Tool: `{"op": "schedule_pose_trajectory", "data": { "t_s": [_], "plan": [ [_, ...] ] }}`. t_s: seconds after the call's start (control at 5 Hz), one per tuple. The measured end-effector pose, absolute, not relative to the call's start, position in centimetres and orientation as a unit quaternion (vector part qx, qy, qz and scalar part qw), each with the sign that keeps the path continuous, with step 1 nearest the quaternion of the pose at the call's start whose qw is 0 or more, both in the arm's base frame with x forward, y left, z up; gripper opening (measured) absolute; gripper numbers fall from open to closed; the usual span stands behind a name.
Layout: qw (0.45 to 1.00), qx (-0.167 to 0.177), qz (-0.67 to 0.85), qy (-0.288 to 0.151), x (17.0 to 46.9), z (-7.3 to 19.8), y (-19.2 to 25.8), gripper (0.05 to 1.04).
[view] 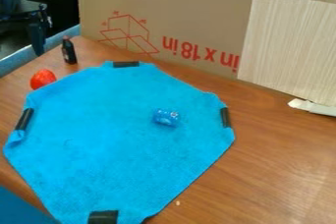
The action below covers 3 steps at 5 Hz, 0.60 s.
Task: Remove the blue figure from the top edge of the cloth to top right side of the table
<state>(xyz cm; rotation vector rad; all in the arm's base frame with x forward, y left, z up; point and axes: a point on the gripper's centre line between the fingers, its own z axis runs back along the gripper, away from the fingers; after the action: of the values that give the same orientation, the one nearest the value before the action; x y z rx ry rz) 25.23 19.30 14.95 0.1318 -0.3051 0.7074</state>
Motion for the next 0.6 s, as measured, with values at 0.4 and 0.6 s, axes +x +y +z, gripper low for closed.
{"op": "schedule_pose_trajectory", "data": {
  "t_s": [0.4,0.6],
  "plan": [
    [0.918,0.043,0.375,-0.125,26.3,13.4,16.6,1.000],
    [0.901,0.019,0.417,-0.122,27.6,12.8,14.2,1.000]
  ]
}}
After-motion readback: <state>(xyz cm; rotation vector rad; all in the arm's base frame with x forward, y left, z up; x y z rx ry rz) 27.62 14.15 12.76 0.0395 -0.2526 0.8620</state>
